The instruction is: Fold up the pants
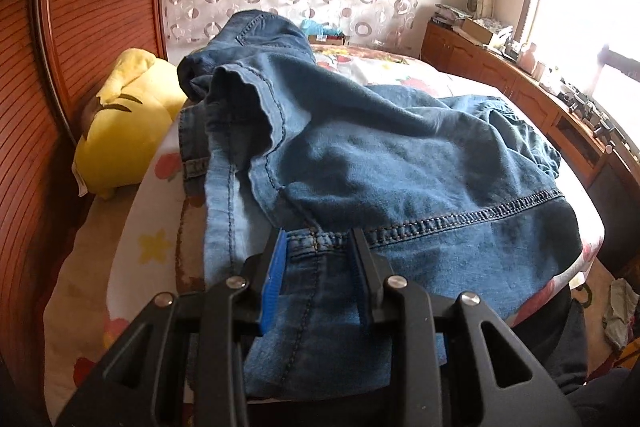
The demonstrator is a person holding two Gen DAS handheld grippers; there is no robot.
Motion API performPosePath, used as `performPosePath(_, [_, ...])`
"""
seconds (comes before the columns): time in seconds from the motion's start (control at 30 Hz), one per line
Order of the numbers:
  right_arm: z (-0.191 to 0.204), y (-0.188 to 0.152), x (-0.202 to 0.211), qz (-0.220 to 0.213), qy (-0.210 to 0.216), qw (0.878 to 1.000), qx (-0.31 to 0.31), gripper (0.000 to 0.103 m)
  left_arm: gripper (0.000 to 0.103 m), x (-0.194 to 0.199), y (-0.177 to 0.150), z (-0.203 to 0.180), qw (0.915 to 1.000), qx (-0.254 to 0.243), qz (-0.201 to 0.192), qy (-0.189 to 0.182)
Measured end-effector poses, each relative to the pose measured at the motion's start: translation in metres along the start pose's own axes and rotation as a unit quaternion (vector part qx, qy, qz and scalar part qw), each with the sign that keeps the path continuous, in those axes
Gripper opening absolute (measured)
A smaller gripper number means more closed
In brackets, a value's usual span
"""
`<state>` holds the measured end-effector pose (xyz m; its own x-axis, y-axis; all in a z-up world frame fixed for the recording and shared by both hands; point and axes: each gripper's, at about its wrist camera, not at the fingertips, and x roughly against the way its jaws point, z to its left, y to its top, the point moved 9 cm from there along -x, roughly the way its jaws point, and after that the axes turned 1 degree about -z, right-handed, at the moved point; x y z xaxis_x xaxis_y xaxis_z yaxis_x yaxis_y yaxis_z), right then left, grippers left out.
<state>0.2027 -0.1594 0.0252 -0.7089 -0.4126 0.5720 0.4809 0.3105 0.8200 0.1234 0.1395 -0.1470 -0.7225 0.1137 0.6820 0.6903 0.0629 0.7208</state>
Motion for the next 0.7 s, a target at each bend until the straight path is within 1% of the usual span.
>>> performPosePath(0.07, [0.0,-0.021,-0.014,0.013,0.008,1.0,-0.012,0.059,0.02,0.003,-0.002,0.0,0.9999,-0.009,-0.004,0.002])
performPosePath(0.17, [0.001,-0.049,-0.036,0.034,0.018,0.999,-0.032,0.059,0.017,0.013,-0.001,0.0,0.9998,-0.008,-0.017,-0.004])
performPosePath(0.27, [0.003,-0.067,-0.051,0.044,0.022,0.998,-0.044,0.059,0.017,0.036,0.003,0.005,0.9992,0.0,-0.04,-0.007])
performPosePath(0.37, [0.005,-0.076,-0.058,0.047,0.023,0.997,-0.051,0.059,0.017,0.061,0.004,0.011,0.9984,0.008,-0.056,-0.008])
performPosePath(0.4, [0.005,-0.079,-0.06,0.048,0.024,0.997,-0.051,0.059,0.017,0.066,0.003,0.014,0.9984,0.009,-0.055,-0.006])
performPosePath(0.57, [0.002,-0.087,-0.062,0.05,0.025,0.997,-0.061,0.059,0.017,0.069,-0.004,0.019,0.999,0.01,-0.044,-0.001])
performPosePath(0.7, [0.0,-0.09,-0.062,0.051,0.024,0.996,-0.067,0.059,0.019,0.067,-0.001,0.017,0.9988,0.015,-0.046,-0.001])
